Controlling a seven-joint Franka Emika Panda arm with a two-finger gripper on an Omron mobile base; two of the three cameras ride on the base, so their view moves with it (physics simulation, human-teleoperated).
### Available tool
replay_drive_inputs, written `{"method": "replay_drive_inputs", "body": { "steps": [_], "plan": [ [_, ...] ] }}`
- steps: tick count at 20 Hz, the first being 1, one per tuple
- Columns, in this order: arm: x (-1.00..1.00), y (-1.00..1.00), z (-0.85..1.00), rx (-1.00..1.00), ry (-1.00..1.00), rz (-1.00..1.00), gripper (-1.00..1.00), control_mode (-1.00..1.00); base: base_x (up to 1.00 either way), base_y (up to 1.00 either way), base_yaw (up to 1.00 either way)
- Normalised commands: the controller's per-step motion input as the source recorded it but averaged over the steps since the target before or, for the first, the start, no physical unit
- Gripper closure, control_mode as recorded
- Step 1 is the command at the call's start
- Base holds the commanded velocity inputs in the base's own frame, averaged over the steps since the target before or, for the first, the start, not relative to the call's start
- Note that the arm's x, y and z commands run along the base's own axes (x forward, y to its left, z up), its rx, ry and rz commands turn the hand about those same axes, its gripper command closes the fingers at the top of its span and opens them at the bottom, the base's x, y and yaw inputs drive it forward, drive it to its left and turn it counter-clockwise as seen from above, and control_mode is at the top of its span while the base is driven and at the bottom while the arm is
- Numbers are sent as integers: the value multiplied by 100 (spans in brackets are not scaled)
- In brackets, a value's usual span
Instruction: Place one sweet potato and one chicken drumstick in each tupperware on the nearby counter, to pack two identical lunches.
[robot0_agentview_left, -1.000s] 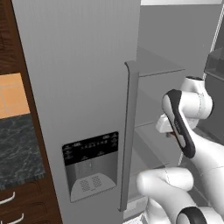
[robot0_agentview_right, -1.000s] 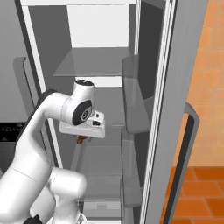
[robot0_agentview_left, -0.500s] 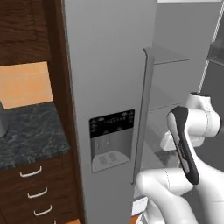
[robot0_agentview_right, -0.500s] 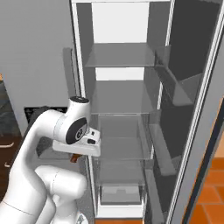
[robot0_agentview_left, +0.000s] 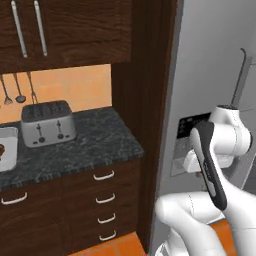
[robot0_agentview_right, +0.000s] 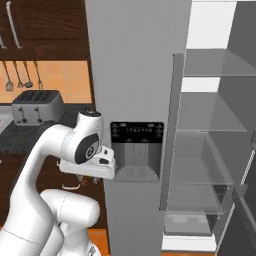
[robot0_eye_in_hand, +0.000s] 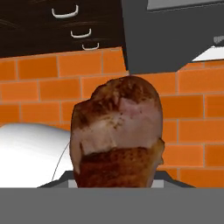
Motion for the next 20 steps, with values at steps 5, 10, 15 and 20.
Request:
{"method": "replay_drive_inputs", "body": {
  "steps": [5,10,15,20],
  "plan": [
    [0,0,0,0,0,0,100,100,-25,100,11],
    [0,0,0,0,0,0,100,100,-20,100,11],
    [0,0,0,0,0,0,100,100,-19,100,11],
    [0,0,0,0,0,0,100,100,0,100,2]
  ]
}}
